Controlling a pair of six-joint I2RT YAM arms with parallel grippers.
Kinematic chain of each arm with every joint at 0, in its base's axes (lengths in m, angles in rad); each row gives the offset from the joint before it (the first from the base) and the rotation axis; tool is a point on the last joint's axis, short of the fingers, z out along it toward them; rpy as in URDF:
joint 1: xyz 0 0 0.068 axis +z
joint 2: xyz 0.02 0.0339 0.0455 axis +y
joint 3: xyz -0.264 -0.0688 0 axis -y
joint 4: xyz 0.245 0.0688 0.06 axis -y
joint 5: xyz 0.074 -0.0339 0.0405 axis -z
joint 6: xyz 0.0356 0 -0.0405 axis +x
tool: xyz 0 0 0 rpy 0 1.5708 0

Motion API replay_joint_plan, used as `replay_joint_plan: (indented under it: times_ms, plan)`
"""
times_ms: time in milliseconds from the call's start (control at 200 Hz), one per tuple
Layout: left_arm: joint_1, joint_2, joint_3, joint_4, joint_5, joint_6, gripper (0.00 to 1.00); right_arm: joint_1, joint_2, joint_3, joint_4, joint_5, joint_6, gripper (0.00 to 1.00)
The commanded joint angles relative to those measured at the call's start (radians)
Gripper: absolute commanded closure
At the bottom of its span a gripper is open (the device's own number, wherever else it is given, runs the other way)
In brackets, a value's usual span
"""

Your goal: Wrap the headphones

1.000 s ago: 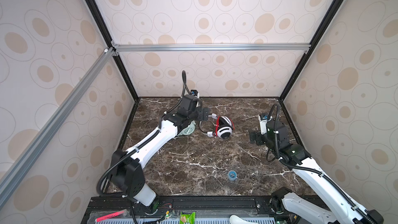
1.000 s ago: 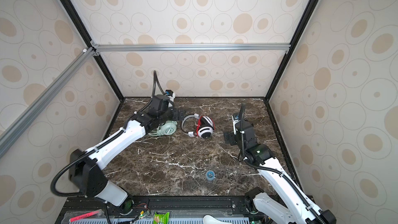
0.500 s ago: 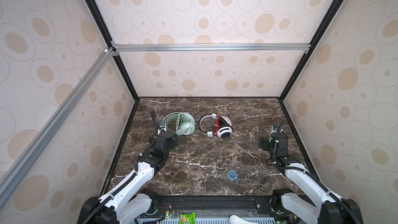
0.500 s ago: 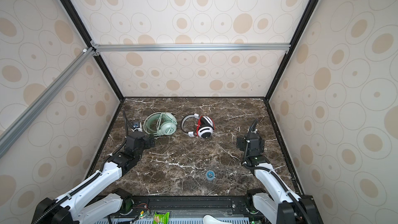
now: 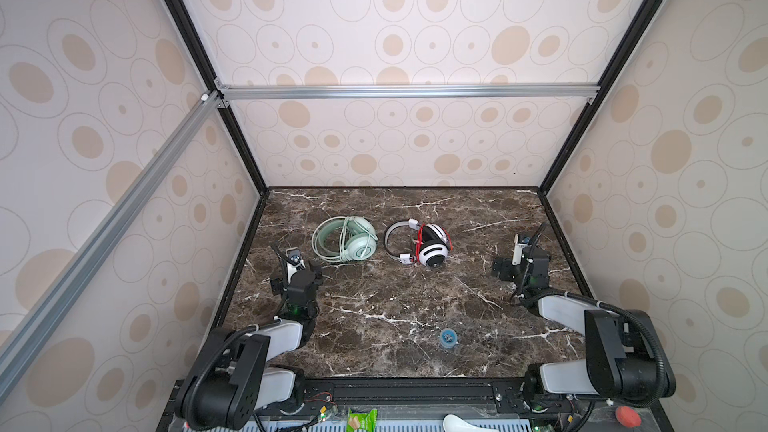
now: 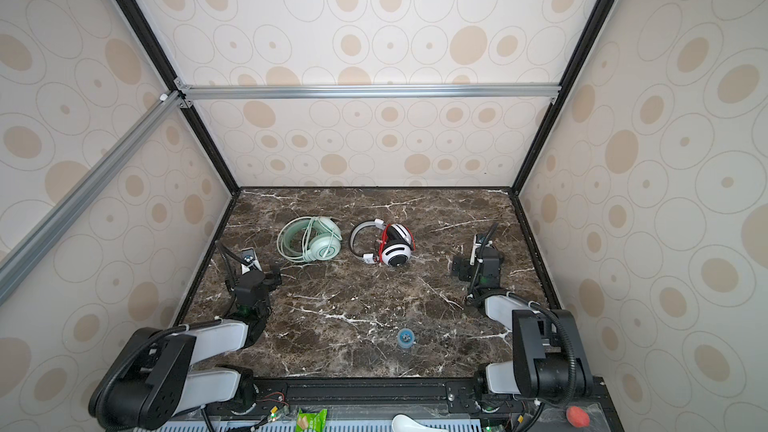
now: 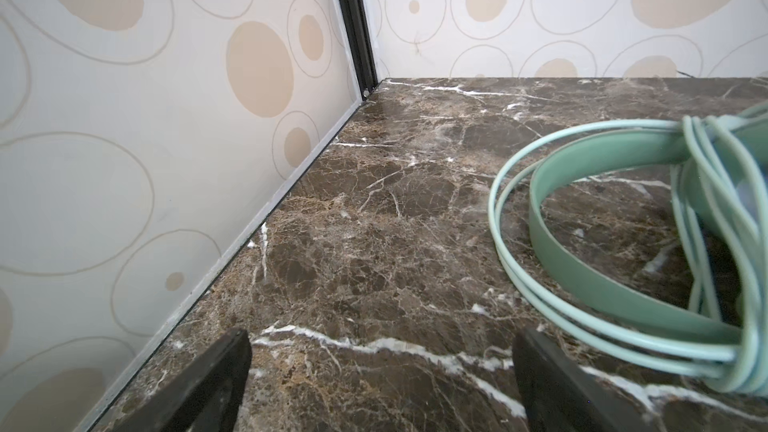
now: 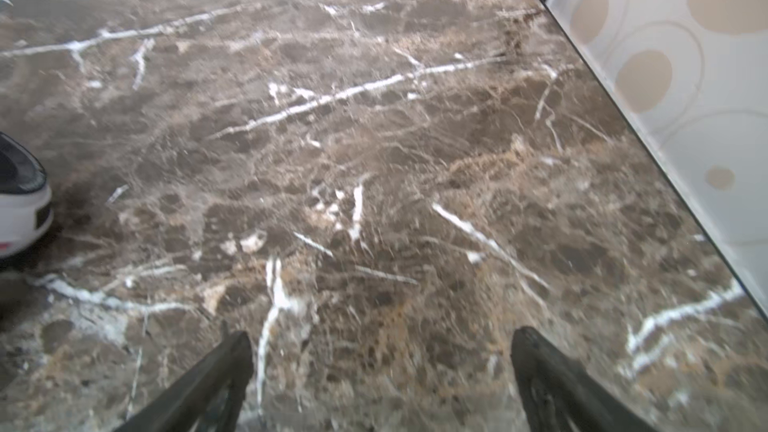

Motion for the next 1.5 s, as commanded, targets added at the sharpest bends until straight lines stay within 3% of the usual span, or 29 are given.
replay_joint_plan:
  times_ms: [0,85,125,200,345,430,680,835,1496]
  plan:
    - [0.012,0.091,0.004,0.378,0.029,0.086,0.02,-0.018,0.063,-0.011,0.206,-0.047,0.006,0.0]
    - [0.021,0.15,0.019,0.403,0.059,0.089,0.02,-0.015,0.068,0.018,0.134,-0.11,-0.025,0.0]
    - [0.022,0.184,0.01,0.467,0.072,0.107,0.02,-0.016,0.078,0.005,0.182,-0.115,-0.024,0.0]
    - [0.03,0.169,0.019,0.416,0.096,0.088,0.02,-0.016,0.078,-0.01,0.203,-0.135,-0.035,0.0]
    - [0.042,0.183,0.045,0.387,0.112,0.084,0.02,0.003,0.138,-0.049,0.347,-0.103,-0.048,0.0]
    - [0.047,0.182,0.057,0.358,0.122,0.077,0.02,0.025,0.119,-0.019,0.245,-0.059,-0.061,0.0]
    - [0.05,0.182,0.054,0.362,0.124,0.076,0.02,0.032,0.125,-0.026,0.274,-0.048,-0.068,0.0]
    - [0.077,0.195,0.11,0.262,0.17,0.055,0.02,0.044,0.125,-0.023,0.266,-0.027,-0.075,0.0]
    - [0.085,0.192,0.109,0.26,0.182,0.05,0.02,0.046,0.131,-0.016,0.259,-0.025,-0.074,0.0]
